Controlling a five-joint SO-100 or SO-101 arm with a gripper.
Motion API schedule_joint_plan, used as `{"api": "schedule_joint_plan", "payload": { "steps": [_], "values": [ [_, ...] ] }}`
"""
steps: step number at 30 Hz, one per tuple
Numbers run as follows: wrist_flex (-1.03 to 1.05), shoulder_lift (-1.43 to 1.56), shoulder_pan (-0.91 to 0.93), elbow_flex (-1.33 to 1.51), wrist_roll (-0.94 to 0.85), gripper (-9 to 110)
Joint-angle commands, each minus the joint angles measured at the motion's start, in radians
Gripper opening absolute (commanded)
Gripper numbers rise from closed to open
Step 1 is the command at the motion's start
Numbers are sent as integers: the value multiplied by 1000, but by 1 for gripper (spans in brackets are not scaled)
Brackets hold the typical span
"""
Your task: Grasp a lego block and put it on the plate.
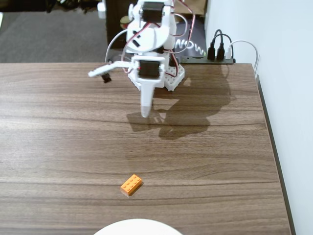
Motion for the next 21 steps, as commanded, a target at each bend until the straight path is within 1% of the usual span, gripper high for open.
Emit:
{"api": "schedule_joint_plan", "payload": {
  "steps": [1,7,14,18,21],
  "values": [
    [-28,-107,17,-109,-80,1],
    [-46,-341,72,-270,-337,1],
    [-77,-506,98,-341,-653,1],
    [-75,-586,114,-399,-788,1],
    [-67,-663,130,-479,-813,1]
  ]
}}
